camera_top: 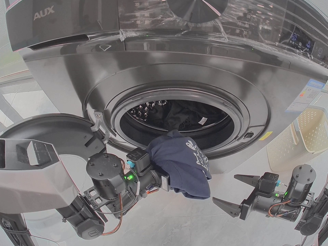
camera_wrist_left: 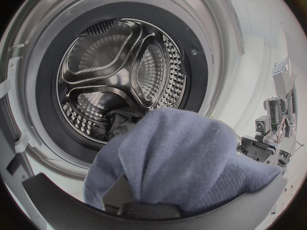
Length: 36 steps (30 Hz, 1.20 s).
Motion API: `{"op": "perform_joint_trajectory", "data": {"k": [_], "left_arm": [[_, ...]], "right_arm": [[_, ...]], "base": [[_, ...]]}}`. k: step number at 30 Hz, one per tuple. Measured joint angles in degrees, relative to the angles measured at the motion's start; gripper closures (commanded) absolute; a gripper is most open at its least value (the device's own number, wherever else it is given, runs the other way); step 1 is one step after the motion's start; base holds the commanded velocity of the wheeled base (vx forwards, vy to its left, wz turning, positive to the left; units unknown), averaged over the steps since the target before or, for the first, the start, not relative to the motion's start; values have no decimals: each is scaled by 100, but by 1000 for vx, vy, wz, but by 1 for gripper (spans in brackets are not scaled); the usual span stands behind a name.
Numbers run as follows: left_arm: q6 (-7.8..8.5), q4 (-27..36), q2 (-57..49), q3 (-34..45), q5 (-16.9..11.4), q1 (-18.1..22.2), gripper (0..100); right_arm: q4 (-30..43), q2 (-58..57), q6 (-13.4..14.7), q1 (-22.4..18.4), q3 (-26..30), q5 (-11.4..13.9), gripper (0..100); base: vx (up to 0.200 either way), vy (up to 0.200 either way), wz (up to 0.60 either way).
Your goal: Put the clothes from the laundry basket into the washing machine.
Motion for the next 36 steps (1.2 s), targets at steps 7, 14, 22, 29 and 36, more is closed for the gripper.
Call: {"op": "perform_joint_trajectory", "data": {"k": [7, 14, 22, 29, 36], "left_arm": [[0, 5, 89, -102, 0, 11, 100], [-71, 0, 138, -271, -46, 50, 100], [-55, 11, 446, -1151, -169, 246, 100], [-68, 13, 995, -2176, -558, 452, 100], [-299, 60, 1440, -2906, -725, 516, 100]], "right_arm": [[0, -2, 16, 24, 2, 1, 0], [0, 6, 20, 55, 0, 1, 0], [-5, 9, 22, 77, 0, 1, 0], [0, 9, 27, 93, 0, 1, 0], [4, 6, 30, 116, 0, -5, 0]], "base": [[0, 0, 0], [86, 0, 0], [0, 0, 0], [0, 0, 0], [0, 0, 0]]}}
